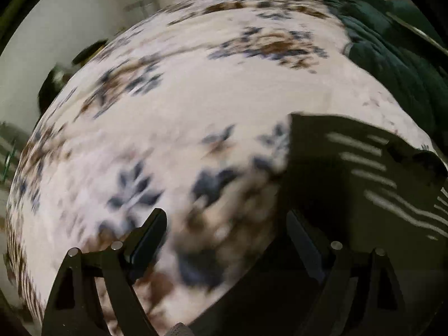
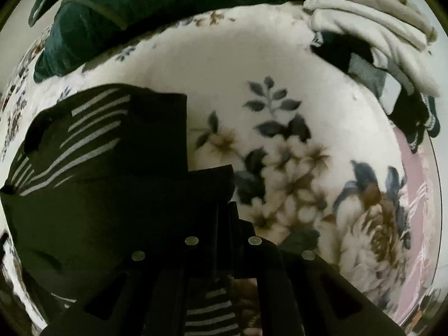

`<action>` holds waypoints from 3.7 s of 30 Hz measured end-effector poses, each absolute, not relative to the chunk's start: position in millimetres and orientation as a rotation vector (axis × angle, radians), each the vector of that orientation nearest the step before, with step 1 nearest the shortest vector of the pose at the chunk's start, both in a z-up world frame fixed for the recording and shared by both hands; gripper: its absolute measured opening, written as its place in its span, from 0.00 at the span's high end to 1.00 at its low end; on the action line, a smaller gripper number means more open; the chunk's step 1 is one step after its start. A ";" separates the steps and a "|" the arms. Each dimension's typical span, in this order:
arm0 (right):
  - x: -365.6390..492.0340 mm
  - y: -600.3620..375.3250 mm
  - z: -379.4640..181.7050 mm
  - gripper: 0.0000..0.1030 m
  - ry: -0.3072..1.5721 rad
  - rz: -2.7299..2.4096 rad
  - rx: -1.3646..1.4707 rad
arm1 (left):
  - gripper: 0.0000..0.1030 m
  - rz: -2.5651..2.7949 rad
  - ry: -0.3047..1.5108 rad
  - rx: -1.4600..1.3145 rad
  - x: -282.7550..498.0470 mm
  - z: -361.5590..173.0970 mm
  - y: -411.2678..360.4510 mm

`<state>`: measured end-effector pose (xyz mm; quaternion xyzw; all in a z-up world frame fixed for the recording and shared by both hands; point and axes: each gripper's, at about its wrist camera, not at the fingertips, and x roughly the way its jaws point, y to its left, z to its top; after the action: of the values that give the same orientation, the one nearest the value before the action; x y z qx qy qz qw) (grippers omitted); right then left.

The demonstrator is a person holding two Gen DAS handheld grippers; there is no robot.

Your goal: Fold small clothes

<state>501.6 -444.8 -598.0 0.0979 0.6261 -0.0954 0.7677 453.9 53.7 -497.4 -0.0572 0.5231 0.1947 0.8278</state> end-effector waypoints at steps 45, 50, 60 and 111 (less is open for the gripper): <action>350.3 -473.0 -527.2 0.11 1.399 -0.020 0.417 | 0.04 0.080 1.237 -0.067 239.6 -431.4 -130.8; 360.3 -529.0 -530.3 0.13 1.461 0.061 0.377 | 0.04 0.004 1.373 -0.076 182.0 -452.4 -235.9; 471.5 -573.3 -554.0 0.57 1.501 0.338 0.260 | 0.04 0.052 1.481 0.111 147.8 -545.5 -362.9; 625.9 -445.6 -616.9 0.89 1.611 0.559 0.310 | 0.96 0.153 1.193 -0.230 149.6 -447.7 -289.6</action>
<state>625.9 -445.6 -616.9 0.1364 0.7085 0.2456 0.6474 149.6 -289.6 -447.7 -0.1079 0.5600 0.0720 0.8183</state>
